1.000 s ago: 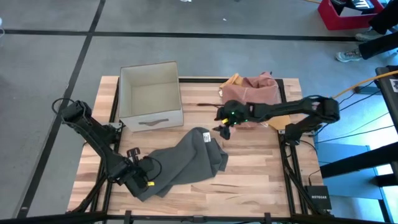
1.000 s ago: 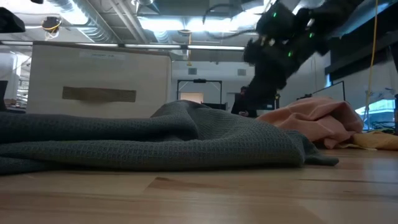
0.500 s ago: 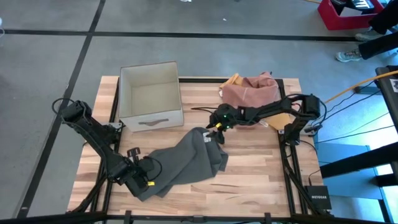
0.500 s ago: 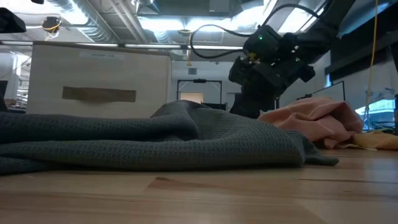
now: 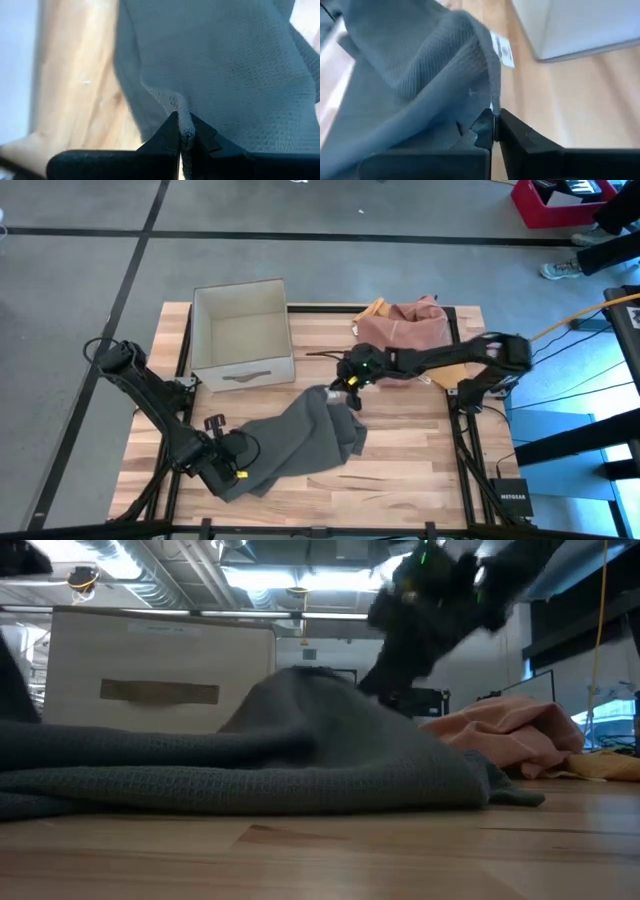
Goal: Fold towel
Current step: Fold the grey towel
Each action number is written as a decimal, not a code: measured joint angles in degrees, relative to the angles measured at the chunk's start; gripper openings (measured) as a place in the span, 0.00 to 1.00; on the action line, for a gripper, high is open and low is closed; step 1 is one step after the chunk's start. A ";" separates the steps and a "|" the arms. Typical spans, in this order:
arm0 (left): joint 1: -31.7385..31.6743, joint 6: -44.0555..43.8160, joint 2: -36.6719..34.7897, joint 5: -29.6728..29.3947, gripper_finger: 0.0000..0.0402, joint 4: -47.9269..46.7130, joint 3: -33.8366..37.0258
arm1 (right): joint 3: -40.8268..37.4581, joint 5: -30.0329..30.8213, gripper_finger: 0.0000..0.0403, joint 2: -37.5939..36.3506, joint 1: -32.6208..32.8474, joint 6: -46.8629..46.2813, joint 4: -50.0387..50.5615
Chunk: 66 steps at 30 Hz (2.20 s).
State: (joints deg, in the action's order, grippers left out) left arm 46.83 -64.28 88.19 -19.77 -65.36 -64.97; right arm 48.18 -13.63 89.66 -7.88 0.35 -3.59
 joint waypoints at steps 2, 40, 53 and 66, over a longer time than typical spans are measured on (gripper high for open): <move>0.23 -1.21 -0.12 -0.73 0.02 -4.59 -2.75 | 2.65 5.01 0.03 -4.70 1.96 3.08 8.89; -6.16 87.60 -0.31 -65.51 0.02 26.84 -54.42 | 84.85 74.42 0.03 -13.05 41.99 5.01 74.16; -9.11 125.98 -3.12 -56.76 0.02 61.79 -61.23 | 85.86 91.58 0.03 -12.00 41.96 42.31 42.02; -22.22 124.58 -7.59 -55.60 0.02 58.14 -61.12 | 85.82 88.14 0.03 -15.35 32.15 27.86 61.45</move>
State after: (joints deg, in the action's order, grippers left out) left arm 24.61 60.30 80.61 -75.37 -7.22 -126.08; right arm 133.99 74.51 74.31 24.27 28.21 57.87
